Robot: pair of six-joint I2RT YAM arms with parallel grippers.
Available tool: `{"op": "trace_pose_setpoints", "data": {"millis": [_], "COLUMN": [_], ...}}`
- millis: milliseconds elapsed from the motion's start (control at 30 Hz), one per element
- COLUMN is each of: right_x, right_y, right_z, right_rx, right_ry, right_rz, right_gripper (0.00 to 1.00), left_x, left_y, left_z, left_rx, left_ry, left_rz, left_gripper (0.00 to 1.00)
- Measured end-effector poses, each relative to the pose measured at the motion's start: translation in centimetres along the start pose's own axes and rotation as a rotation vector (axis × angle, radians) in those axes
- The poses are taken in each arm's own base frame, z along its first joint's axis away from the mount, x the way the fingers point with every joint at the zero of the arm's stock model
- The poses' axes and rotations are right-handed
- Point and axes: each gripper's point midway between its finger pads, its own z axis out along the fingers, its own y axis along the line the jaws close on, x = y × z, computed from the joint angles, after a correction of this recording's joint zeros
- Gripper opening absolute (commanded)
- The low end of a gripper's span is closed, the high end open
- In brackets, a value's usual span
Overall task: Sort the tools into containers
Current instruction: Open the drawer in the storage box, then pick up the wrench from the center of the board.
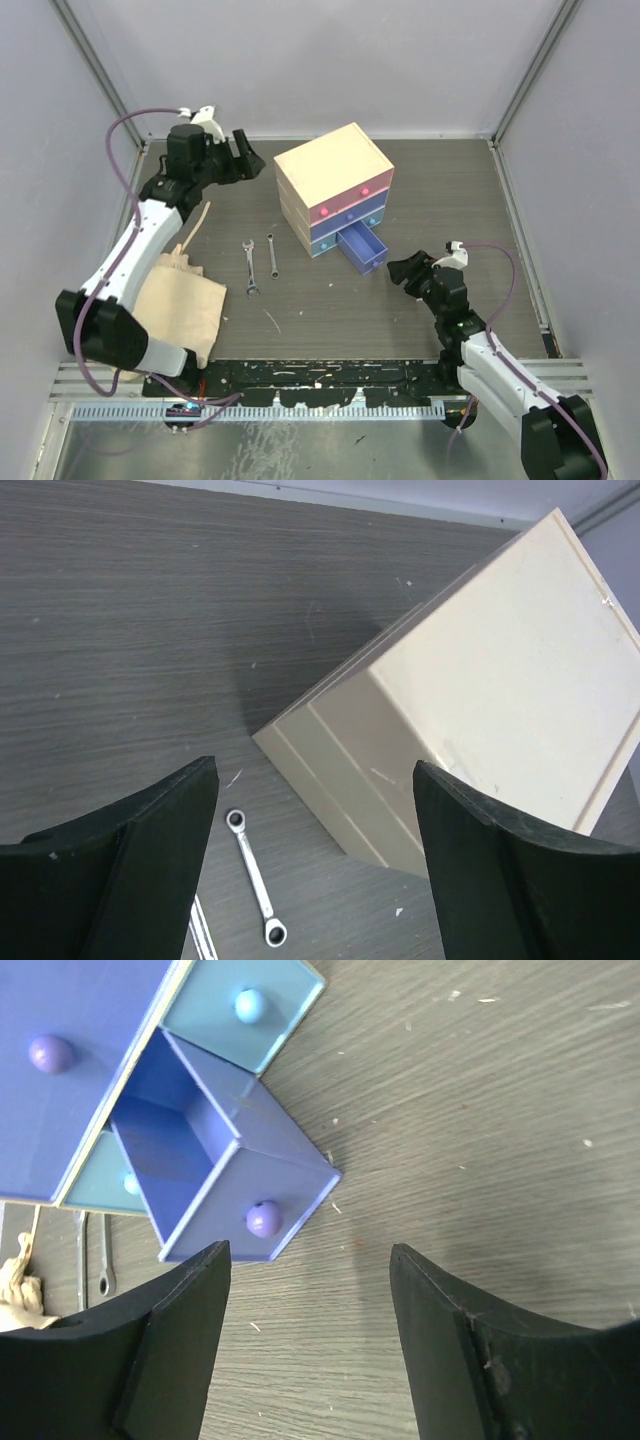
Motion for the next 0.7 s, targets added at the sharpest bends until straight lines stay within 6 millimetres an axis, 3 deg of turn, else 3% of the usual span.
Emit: {"op": "trace_pose_setpoints", "data": {"millis": [133, 267, 500, 700], "right_x": [0.1, 0.8, 0.9, 0.1], "right_y": [-1.0, -2.0, -2.6, -2.3], "right_z": [-0.3, -0.4, -0.5, -0.7], "right_rx": [0.057, 0.108, 0.183, 0.172], "right_ry": [-0.006, 0.020, 0.054, 0.019], "right_rz": [0.036, 0.063, 0.083, 0.087], "right_gripper": [0.79, 0.99, 1.00, 1.00], "left_x": [0.3, 3.5, 13.3, 16.0], "left_y": [1.0, 3.4, 8.2, 8.3], "left_z": [-3.3, -4.6, -5.2, -5.3], "left_rx": [-0.075, -0.169, -0.318, -0.348], "left_ry": [-0.036, 0.014, 0.251, 0.299], "left_rz": [0.000, -0.008, -0.043, -0.068], "left_gripper": [0.76, 0.74, 0.69, 0.69]}}
